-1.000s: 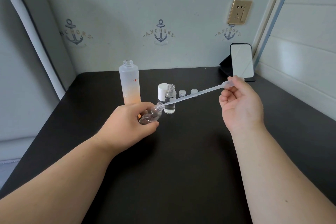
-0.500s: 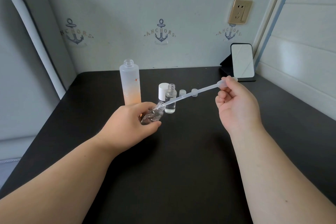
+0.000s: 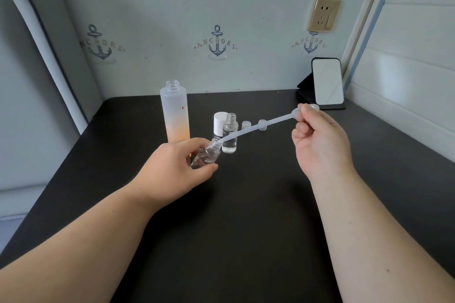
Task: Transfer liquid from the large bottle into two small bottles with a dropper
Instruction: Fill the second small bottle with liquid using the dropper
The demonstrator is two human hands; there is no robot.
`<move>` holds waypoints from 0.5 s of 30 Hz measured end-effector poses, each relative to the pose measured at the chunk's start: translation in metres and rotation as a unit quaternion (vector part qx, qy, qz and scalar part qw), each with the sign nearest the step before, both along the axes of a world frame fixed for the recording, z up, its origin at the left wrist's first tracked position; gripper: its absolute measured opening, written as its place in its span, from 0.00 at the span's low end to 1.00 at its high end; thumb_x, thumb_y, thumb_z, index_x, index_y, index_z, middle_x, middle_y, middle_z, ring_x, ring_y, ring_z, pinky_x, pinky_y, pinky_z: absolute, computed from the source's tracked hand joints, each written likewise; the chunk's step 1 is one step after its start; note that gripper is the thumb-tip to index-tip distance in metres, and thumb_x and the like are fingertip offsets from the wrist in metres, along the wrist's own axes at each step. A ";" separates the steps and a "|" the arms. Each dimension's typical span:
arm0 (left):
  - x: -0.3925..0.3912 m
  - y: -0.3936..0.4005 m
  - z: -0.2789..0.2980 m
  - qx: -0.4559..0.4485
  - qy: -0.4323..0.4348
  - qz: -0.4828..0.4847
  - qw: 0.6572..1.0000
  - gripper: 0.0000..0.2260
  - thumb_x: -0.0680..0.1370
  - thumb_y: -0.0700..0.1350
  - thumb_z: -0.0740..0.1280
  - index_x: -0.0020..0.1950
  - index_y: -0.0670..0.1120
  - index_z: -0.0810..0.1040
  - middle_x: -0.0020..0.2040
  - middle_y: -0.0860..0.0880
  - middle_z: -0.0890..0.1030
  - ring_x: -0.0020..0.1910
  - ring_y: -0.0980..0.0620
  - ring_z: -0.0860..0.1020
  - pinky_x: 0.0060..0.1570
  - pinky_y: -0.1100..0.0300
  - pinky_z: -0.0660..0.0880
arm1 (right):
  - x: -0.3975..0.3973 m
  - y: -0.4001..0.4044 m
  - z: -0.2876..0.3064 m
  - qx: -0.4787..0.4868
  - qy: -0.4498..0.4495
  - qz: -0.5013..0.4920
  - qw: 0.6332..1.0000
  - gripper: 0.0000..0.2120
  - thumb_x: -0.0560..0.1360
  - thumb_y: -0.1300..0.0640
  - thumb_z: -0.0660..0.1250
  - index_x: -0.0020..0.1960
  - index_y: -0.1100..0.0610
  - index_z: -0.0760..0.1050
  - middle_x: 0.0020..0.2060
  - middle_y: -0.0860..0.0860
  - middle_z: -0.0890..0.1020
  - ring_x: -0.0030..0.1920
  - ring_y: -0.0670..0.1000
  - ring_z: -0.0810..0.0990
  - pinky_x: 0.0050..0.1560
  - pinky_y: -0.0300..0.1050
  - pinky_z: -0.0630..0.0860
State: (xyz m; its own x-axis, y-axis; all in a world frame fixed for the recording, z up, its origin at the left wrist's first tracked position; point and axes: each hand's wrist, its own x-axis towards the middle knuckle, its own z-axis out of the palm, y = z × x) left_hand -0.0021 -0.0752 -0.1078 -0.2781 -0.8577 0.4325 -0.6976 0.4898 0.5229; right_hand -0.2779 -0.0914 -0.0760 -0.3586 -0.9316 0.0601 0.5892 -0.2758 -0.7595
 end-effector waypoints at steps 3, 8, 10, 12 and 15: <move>0.000 0.000 0.001 0.001 0.002 0.003 1.000 0.11 0.72 0.58 0.72 0.53 0.60 0.80 0.42 0.66 0.79 0.40 0.61 0.77 0.36 0.71 0.68 | 0.000 0.000 -0.001 -0.009 -0.003 -0.001 1.000 0.03 0.77 0.64 0.71 0.45 0.62 0.84 0.38 0.54 0.84 0.34 0.46 0.77 0.36 0.36 0.73; -0.001 0.001 0.003 0.003 -0.002 0.014 1.000 0.11 0.72 0.59 0.71 0.52 0.60 0.80 0.42 0.68 0.78 0.40 0.61 0.77 0.35 0.71 0.68 | 0.000 0.002 0.001 -0.039 -0.001 0.015 0.999 0.12 0.78 0.61 0.70 0.37 0.58 0.84 0.40 0.50 0.84 0.36 0.47 0.78 0.40 0.37 0.75; -0.001 0.002 0.004 0.006 0.001 0.015 1.000 0.10 0.72 0.59 0.71 0.51 0.60 0.79 0.42 0.68 0.78 0.39 0.61 0.78 0.35 0.71 0.70 | 0.000 0.004 0.002 -0.041 -0.013 0.015 0.999 0.12 0.78 0.61 0.70 0.37 0.59 0.84 0.41 0.51 0.83 0.37 0.47 0.78 0.40 0.37 0.75; -0.001 0.002 0.004 0.015 0.011 0.015 1.000 0.09 0.72 0.58 0.72 0.50 0.59 0.79 0.40 0.67 0.78 0.38 0.61 0.78 0.37 0.72 0.70 | -0.001 0.005 0.003 -0.037 -0.036 0.010 0.999 0.11 0.79 0.60 0.69 0.39 0.59 0.85 0.40 0.52 0.82 0.37 0.47 0.78 0.40 0.38 0.75; -0.001 0.002 0.004 0.029 0.023 0.016 0.999 0.08 0.73 0.56 0.74 0.49 0.57 0.80 0.38 0.66 0.79 0.38 0.61 0.78 0.38 0.73 0.70 | -0.002 0.005 0.004 -0.026 -0.064 0.012 0.998 0.06 0.80 0.59 0.69 0.49 0.61 0.82 0.37 0.51 0.83 0.35 0.47 0.78 0.39 0.37 0.76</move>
State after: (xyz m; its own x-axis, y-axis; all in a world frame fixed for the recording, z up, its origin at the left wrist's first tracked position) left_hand -0.0029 -0.0730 -0.1039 -0.2304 -0.8898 0.3939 -0.6868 0.4354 0.5820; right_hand -0.2802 -0.0866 -0.0722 -0.3443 -0.9367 0.0639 0.6878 -0.2980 -0.6619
